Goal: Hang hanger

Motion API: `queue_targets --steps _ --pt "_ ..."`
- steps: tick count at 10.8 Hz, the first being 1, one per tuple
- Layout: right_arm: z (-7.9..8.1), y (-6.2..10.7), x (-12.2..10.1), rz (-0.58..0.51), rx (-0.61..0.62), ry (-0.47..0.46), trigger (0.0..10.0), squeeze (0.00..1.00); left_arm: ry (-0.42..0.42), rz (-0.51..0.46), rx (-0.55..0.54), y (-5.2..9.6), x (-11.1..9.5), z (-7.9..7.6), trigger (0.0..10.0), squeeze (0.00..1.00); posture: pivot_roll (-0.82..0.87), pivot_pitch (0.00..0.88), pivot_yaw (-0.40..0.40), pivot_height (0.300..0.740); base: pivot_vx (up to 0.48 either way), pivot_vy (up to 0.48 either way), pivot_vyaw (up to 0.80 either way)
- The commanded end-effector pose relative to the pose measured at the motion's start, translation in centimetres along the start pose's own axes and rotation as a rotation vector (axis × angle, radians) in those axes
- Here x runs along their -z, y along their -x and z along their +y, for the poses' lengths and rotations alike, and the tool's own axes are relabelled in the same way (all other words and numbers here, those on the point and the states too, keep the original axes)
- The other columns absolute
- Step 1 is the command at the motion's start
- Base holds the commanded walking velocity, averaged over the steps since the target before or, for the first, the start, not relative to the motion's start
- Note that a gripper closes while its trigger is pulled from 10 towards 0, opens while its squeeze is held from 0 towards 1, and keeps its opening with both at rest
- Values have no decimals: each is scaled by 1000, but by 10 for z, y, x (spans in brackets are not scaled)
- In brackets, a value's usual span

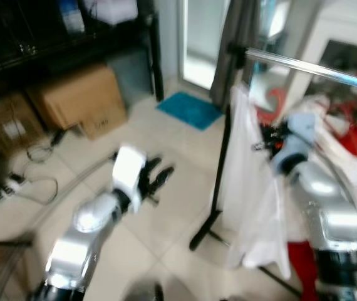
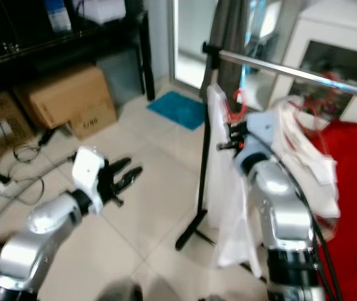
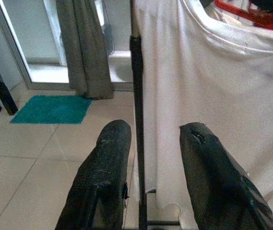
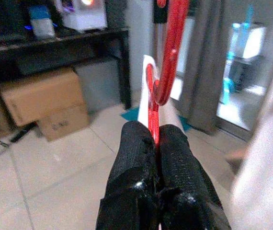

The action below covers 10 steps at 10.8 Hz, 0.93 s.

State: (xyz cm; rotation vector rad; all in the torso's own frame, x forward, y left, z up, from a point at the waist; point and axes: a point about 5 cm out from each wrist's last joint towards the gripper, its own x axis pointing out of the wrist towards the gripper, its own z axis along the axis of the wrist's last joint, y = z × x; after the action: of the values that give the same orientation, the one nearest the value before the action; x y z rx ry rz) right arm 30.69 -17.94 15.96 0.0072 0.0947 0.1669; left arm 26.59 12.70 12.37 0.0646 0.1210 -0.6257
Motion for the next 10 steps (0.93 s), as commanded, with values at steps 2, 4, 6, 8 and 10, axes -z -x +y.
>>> queue_targets --steps 2,4,6,8,10 --pt "11 2 -11 -49 -74 -6 0 0 -20 -20 -68 -6 -12 21 10000 1000 -1 0 14 740 0 0 0" --pt "20 5 -12 -48 -156 -10 0 0 -52 -19 -59 -18 -19 29 10000 1000 -6 0 17 740 0 0 0" --pt "34 15 -14 -42 -307 -4 0 0 -50 -32 -17 -40 -30 33 10000 0 -20 0 23 740 0 0 0" --pt "48 25 -16 -43 -420 -1 0 0 -52 -45 16 -57 -38 33 10000 0 -30 0 34 740 0 0 0" --pt "62 32 -15 -42 -509 17 0 0 -18 -72 59 -63 -41 30 4118 0 -37 0 46 740 0 0 0"
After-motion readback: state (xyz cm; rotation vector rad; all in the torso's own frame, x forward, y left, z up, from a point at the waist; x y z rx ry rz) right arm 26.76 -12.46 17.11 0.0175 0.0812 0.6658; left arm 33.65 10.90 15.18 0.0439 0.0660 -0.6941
